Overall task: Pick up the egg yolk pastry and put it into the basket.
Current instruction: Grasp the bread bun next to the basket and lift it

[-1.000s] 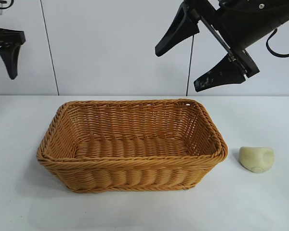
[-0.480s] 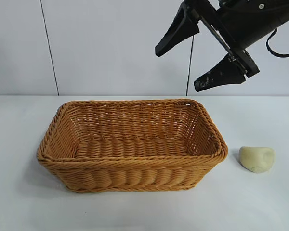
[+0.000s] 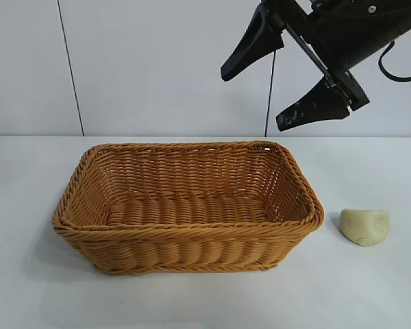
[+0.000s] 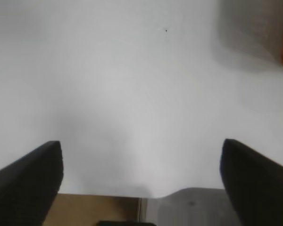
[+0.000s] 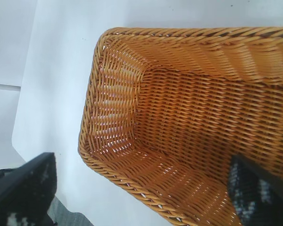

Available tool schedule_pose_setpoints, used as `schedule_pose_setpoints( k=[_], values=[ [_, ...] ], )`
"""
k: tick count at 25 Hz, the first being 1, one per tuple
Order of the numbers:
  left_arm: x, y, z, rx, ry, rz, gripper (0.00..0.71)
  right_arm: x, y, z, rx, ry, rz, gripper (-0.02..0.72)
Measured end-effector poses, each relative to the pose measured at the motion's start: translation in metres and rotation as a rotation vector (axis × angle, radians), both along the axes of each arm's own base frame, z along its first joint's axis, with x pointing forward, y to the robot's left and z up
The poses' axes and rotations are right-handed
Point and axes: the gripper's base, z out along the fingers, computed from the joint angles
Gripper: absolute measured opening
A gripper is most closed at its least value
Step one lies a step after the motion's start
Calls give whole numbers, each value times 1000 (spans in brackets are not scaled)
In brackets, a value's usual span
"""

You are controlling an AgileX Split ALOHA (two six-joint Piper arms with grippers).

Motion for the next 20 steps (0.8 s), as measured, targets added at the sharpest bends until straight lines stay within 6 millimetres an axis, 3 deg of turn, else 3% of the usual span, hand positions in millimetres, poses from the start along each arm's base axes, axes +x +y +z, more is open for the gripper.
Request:
schedule_pose_setpoints(
  k=[4,8,17,20],
  values=[
    [-37,-1,-13,5,-149,2,695,0,0,0,0,0,0,678],
    [-66,-2,-6,4,-373,3,695,0,0,0,0,0,0,678],
    [-118,-4,4,7,-728,0,695,1,-4,2,-91,-26,43,678],
    [-124,-5,3,8,-769,0,695,6,-11,11,-196,-38,47,678]
  ],
)
